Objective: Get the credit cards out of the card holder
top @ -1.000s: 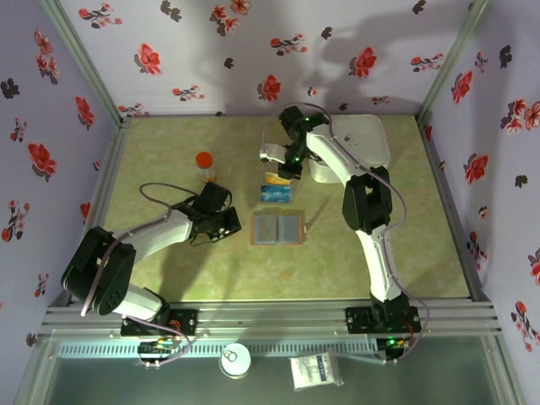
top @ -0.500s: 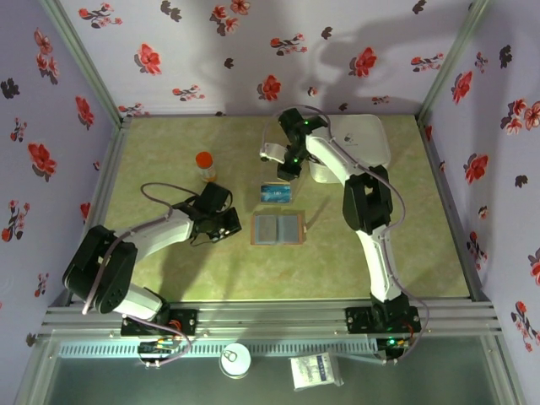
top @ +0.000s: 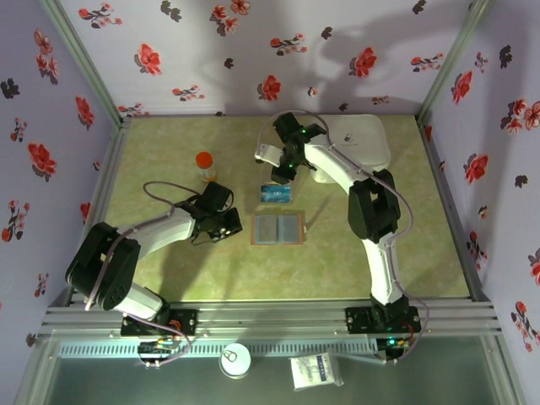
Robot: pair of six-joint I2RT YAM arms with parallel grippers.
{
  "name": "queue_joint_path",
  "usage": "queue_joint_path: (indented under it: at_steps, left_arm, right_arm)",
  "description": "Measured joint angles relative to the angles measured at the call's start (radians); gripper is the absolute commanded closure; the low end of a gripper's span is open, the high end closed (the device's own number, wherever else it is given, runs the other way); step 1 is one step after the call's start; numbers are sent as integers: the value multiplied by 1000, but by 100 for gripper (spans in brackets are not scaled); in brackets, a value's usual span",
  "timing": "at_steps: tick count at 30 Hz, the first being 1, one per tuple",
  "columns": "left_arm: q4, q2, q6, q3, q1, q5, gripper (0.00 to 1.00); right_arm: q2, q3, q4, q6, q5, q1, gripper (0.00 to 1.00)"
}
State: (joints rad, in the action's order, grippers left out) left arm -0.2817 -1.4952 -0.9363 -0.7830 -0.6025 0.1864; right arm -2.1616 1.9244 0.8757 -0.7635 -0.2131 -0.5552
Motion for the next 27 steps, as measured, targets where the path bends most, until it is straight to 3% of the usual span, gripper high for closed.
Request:
queue_joint_path:
  at_steps: [7, 27]
  left_arm:
    - [0, 1, 0, 0, 0, 0, 97]
    - [10, 18, 11, 33, 0, 8, 97]
  right_arm:
    - [31, -63, -41, 17, 16, -14, 60]
    - [23, -111, -118, 42, 157, -14, 61]
